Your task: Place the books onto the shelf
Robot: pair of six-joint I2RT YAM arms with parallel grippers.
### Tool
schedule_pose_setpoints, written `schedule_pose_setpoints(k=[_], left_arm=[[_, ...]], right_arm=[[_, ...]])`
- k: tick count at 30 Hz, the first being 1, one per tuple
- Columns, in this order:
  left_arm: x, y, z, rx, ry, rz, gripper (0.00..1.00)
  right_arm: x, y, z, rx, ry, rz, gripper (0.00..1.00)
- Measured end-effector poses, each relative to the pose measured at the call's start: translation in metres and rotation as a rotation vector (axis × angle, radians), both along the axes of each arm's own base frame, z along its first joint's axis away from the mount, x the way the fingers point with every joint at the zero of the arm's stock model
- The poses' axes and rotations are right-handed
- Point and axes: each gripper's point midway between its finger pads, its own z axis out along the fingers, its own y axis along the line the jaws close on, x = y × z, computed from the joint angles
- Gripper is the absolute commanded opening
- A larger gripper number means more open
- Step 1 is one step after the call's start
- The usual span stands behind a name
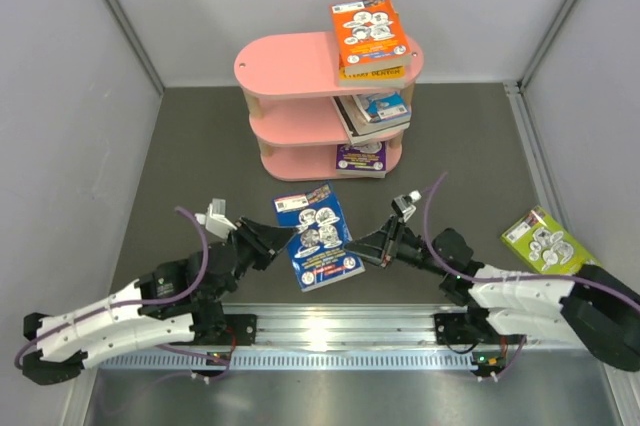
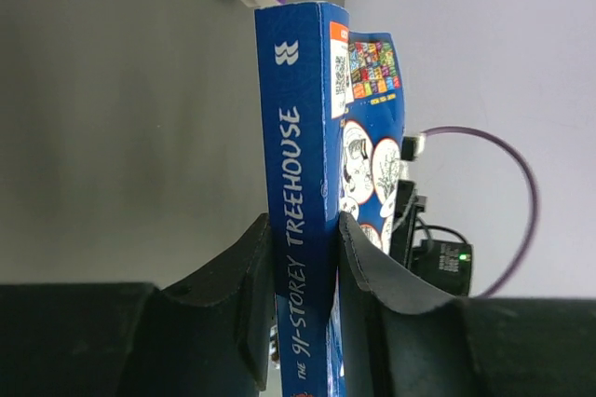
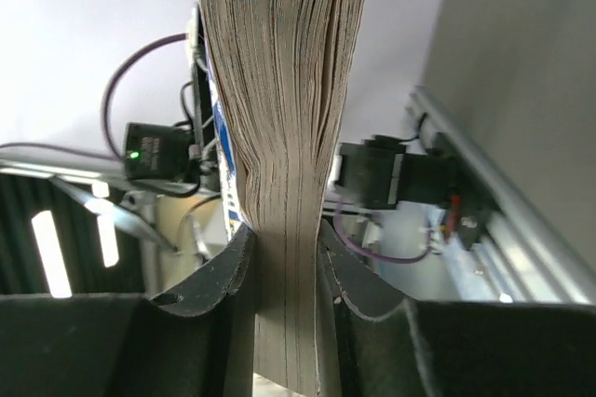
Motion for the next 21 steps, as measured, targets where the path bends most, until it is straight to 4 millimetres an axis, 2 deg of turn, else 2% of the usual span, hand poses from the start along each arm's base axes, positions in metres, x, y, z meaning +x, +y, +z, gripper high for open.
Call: schedule_pose_setpoints(k=[4,9,11,12,15,16,19,21], left_arm=[[0.006,-0.004,-0.01,0.02,-0.005,0.022,0.15],[0.024,-0.016,-0.002,0.099,-0.032,0.082,0.24],[0.031,-0.023,0.003,0.145,-0.044,0.094,0.41],[0.035,-0.026,0.002,0.174,-0.049,0.101,0.64],[0.04,-0.024,-0.015,0.335,-0.059,0.096,0.99],[0.04,-0.024,-0.02,0.373,-0.058,0.088,0.99],[0.039,-0.019,-0.031,0.446,-0.048,0.076,0.99],[0.037,-0.013,-0.032,0.46,-0.043,0.075,0.99]], right_arm=[[0.013,-0.005,-0.006,-0.142,-0.062,-0.052,0.0],[0.042,-0.018,-0.007,-0.266,-0.074,-0.093,0.0],[0.053,-0.023,-0.014,-0.302,-0.056,-0.096,0.0],[0.058,-0.024,-0.017,-0.315,-0.044,-0.095,0.0],[0.076,-0.031,-0.035,-0.357,0.004,-0.128,0.0],[0.083,-0.033,-0.042,-0.372,0.025,-0.146,0.0],[0.094,-0.044,-0.08,-0.449,0.142,-0.188,0.0],[0.094,-0.045,-0.089,-0.457,0.181,-0.188,0.0]])
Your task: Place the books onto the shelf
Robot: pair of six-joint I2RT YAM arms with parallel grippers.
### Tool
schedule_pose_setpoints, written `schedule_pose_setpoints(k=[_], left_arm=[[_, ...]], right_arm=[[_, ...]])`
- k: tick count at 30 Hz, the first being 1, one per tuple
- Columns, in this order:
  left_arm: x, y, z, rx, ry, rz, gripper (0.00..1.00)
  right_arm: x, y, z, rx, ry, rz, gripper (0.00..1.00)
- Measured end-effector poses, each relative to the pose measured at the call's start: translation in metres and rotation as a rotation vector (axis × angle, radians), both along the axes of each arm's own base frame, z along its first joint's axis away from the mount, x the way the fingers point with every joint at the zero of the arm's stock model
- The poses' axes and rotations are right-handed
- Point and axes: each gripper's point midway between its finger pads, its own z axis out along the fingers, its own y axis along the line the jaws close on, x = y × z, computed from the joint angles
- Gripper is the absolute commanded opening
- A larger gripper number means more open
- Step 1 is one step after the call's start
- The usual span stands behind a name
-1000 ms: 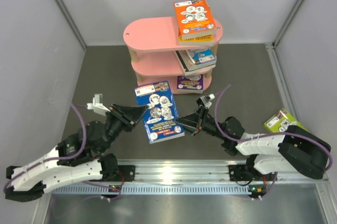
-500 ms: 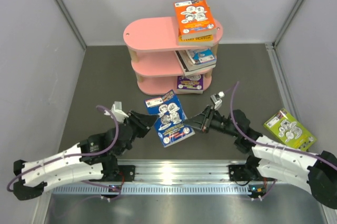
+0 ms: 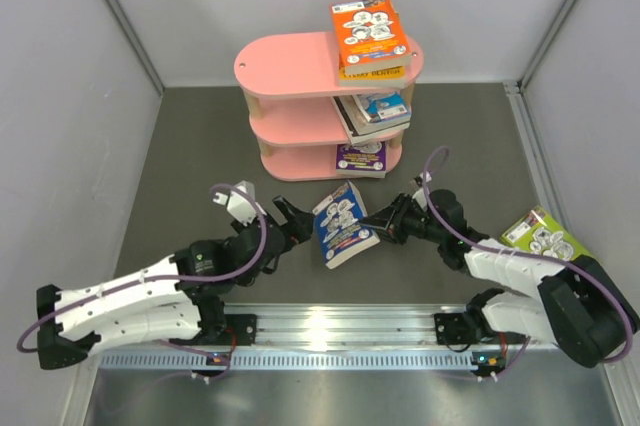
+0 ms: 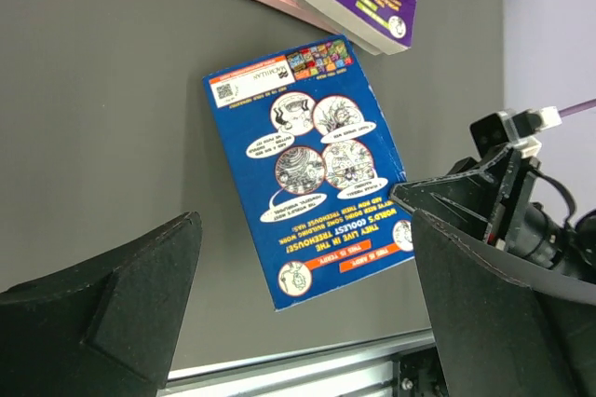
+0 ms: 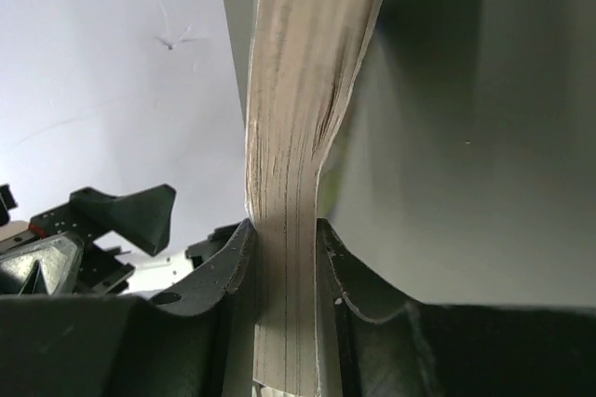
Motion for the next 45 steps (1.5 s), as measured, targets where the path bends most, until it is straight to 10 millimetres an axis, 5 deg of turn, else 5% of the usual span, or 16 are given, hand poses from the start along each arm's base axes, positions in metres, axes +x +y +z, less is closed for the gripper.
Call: schedule_pose_setpoints(k=[12,22,29,36,45], left_arm=[[-0.017,0.045,0.0,-0.118,-0.015,0.032,0.98],[-0.017,0.044,-0.016,-0.078,0.017,0.036,0.97],[-0.017,0.043,-0.018,-0.071,0.02,0.035,0.97],[-0.017,0.043,-0.018,-0.071,0.02,0.035,0.96],[-0.016,0.041,-0.025,-0.026,0.03,0.03,0.96]], right_arm=[[0.0,0.015,0.011,0.084,0.004,0.079,0.0],[0.035,0.044,0.056,0.114,-0.104,0.147,0.0],[0.054,0.056,0.039,0.128,-0.048,0.15,0.0],[0.08,0.053,0.034,0.234,-0.018,0.088,0.0],[0.11,0.024,0.043,0.363,-0.021,-0.027,0.0]])
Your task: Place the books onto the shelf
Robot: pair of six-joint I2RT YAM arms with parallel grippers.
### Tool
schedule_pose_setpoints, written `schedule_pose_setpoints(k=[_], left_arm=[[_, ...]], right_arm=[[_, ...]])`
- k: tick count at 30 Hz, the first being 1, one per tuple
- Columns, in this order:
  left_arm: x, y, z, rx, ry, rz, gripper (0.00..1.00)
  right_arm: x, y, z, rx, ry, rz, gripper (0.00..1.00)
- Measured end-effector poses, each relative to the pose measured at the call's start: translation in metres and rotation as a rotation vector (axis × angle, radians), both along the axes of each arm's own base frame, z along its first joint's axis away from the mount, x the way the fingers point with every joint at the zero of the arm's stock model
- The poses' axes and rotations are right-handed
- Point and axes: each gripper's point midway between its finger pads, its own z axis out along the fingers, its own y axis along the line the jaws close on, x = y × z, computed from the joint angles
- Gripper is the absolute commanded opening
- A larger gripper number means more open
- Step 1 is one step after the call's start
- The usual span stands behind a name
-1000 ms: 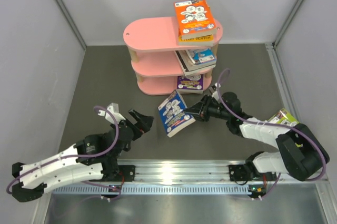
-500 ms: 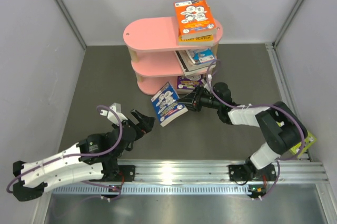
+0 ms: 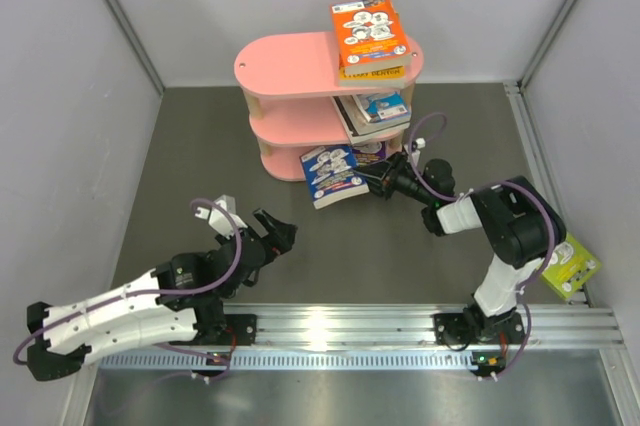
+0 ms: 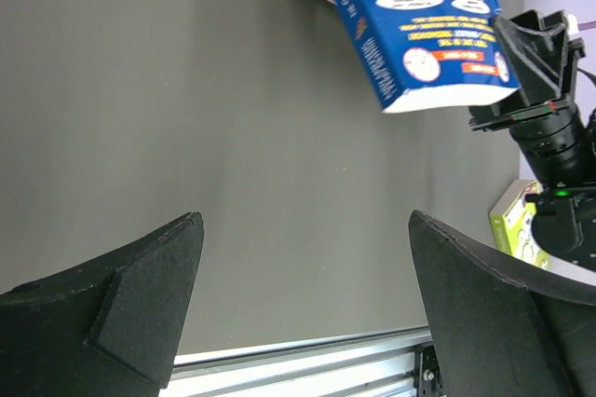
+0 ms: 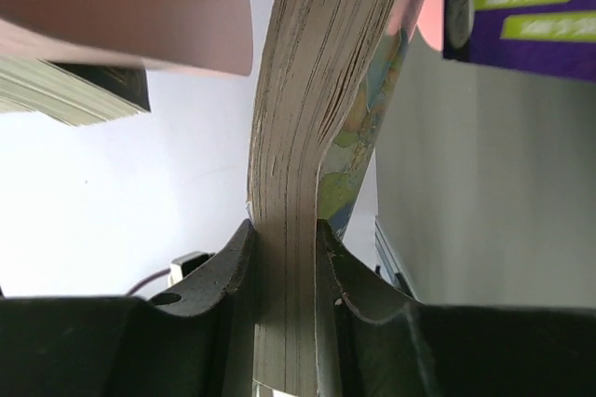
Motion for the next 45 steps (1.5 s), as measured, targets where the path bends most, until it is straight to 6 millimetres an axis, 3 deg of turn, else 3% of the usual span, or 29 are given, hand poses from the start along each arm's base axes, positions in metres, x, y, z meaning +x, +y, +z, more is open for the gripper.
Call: schedule_pose_setpoints(k=[12,20,33,45], left_arm=[[0.0,-0.004,-0.001,0.026,0.008,-0.011,0.95],[0.001,-0.007,-0.003,0.047,0.012,-0.023,0.95],[0.001,-0.011,-0.004,0.049,0.016,-0.031,0.95],[0.004,-0.01,-0.006,0.081,0.002,-0.026,0.95]], right_arm=[[0.039,-0.063,0.0,0.012,-0.016,-0.179,0.0],[0.05,-0.093,-0.007,-0.003,-0.016,-0.265,0.0],[0.052,-0.098,-0.036,-0.089,-0.036,-0.327,0.0],[0.076,-0.091,-0.036,-0.208,-0.105,-0.382,0.0]])
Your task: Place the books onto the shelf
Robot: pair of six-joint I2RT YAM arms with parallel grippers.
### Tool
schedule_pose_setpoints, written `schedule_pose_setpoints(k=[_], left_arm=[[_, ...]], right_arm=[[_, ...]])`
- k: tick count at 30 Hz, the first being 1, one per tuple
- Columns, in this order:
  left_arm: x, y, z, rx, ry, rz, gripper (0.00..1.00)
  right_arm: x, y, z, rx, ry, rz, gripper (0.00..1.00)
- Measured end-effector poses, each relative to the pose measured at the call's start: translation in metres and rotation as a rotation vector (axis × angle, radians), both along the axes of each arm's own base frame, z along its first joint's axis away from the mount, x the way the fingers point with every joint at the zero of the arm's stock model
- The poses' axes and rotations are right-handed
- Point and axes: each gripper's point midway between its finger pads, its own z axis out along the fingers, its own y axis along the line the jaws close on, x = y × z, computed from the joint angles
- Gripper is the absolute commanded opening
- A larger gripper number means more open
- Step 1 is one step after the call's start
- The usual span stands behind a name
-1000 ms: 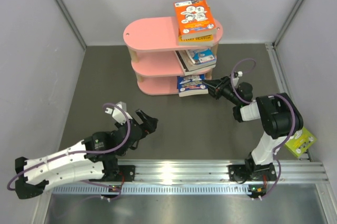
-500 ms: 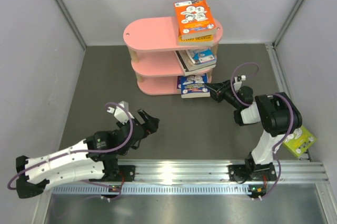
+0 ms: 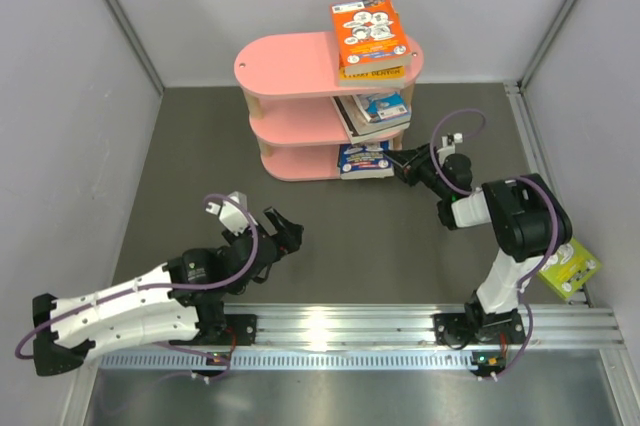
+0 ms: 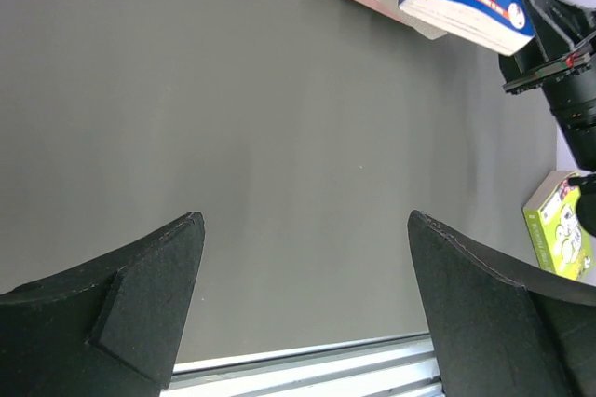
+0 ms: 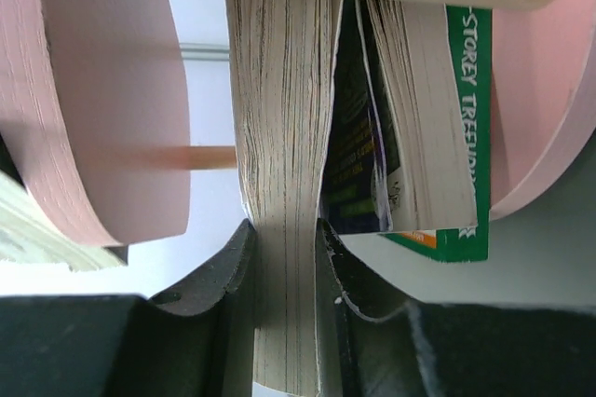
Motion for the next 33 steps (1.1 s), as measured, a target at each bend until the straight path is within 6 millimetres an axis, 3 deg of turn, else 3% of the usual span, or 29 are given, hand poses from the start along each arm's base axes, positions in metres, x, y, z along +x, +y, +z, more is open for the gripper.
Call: schedule_pose_setpoints(k=[10,14,22,26,33], left_arm=[[0.004,0.002,0.0,0.02,-0.013,0.003,0.95],[0.006,0.0,0.0,0.027,-0.017,0.003,0.95],[0.008,-0.002,-0.002,0.04,-0.019,0.002,0.94],[0.009,-0.003,-0.001,0.035,-0.021,0.002,0.94],[0.009,-0.011,-0.002,0.028,-0.015,-0.014,0.94]], right_arm=[[0.011,-0.001,-0.009,-0.055,0.032,-0.048,0.0],[0.024,0.0,-0.006,-0.051,0.024,-0.06,0.44],[0.038,-0.03,-0.009,-0.056,0.045,-0.159,0.59],[0.03,-0.052,0.004,-0.055,0.035,-0.205,0.62],[0.003,-0.078,0.055,-0.152,-0.047,-0.242,0.73]])
